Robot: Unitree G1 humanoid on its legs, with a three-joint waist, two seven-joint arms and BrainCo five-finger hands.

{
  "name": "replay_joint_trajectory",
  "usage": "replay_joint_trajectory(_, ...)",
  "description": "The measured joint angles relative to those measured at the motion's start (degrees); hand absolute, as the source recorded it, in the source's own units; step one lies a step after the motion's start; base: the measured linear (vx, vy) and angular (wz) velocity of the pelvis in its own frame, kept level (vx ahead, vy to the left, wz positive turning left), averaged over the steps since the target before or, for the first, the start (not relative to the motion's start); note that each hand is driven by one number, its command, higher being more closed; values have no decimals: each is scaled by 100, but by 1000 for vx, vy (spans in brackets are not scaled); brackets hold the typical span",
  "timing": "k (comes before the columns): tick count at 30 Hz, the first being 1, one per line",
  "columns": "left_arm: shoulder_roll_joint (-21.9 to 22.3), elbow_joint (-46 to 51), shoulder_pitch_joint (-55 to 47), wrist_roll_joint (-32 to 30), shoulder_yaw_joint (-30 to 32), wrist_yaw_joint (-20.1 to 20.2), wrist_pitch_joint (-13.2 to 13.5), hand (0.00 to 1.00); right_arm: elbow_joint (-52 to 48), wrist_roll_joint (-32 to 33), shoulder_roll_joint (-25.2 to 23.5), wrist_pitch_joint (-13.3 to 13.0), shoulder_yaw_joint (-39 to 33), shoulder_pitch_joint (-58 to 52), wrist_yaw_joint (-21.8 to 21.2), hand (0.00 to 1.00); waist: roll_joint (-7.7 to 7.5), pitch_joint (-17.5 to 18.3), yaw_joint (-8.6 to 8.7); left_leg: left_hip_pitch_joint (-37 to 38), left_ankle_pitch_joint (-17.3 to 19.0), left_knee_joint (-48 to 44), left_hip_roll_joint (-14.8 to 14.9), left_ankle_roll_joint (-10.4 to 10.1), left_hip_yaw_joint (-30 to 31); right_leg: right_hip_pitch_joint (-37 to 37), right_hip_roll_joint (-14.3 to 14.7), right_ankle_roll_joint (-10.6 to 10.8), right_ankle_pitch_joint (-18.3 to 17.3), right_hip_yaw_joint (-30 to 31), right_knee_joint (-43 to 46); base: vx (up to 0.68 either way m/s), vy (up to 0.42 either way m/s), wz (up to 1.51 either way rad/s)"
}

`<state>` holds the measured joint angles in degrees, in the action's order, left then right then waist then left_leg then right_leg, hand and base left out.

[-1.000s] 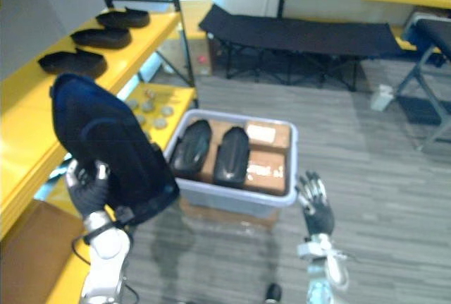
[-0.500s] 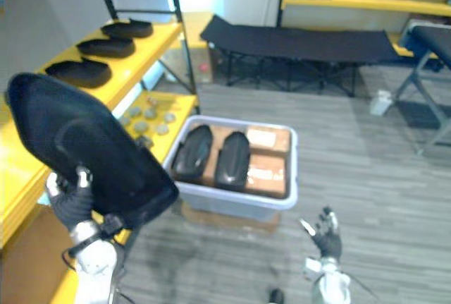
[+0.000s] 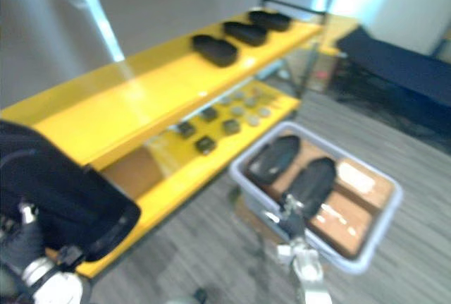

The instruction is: Walk over and take plastic housings, then place them on the shelf

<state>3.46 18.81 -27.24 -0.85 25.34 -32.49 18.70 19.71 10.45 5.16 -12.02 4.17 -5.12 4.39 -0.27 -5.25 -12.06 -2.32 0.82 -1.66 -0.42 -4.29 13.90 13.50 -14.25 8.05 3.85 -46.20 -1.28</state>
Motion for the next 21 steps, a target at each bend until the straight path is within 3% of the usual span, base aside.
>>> replay_joint_trajectory(1, 8, 92, -104, 40, 58, 40, 15, 100, 0, 0, -12, 8, -1, -11, 83, 0, -20, -2, 40, -67, -74, -21, -104, 51, -42, 171, -101, -1, -11, -176, 96, 24, 146, 143)
replay_joint_trajectory(4, 62, 278, -342, 100, 392, 208, 190, 100, 0, -21, -83, 172, 135, 116, 202, 0, -80, -35, -140, -111, -120, -59, -259, 103, -38, 230, -287, -1, -11, -279, 365, 26, 138, 72)
replay_joint_trajectory(7, 170, 377, -385, 114, 558, 448, 271, 100, -2, -198, -148, 208, 209, 158, 244, 0, -122, -111, -152, -212, -35, -44, -369, 160, -66, 268, -389, -4, -8, -291, 420, -20, 82, 28)
replay_joint_trajectory(10, 164, 377, -299, 315, 557, 721, 313, 100, -2, -225, -159, 232, 236, 43, 333, 0, -116, -191, -100, -287, -33, -68, -228, 191, -570, 273, -421, -12, -1, -314, 565, -42, 35, 25)
replay_joint_trajectory(17, 156, 374, -90, 480, 541, 881, 366, 100, -30, -323, -150, 133, 152, -50, 130, 0, -161, -251, 12, -263, -139, -100, -199, 265, -676, 188, -479, -27, 36, -221, 736, 55, 9, 1)
replay_joint_trajectory(19, 143, 368, -12, 473, 452, 885, 365, 100, -116, -345, -106, 92, 84, -71, 35, 0, -112, -276, 44, -275, -152, -101, -187, 267, -612, 71, -516, -30, 36, 77, 988, 62, 12, 23)
replay_joint_trajectory(20, 88, 367, 127, 470, 243, 893, 366, 100, -206, -343, -39, 68, -36, -165, -1, 0, -35, -308, 133, -270, -177, -97, -202, 278, -360, -64, -582, -52, 44, 707, 1519, 56, 28, 78)
replay_joint_trajectory(21, 2, 347, 231, 443, 108, 899, 367, 100, -265, -344, 6, 64, -125, -230, 21, 0, 15, -335, 232, -267, -204, -72, -211, 285, -125, -218, -589, -209, 58, 1199, 1949, 51, 1, 117)
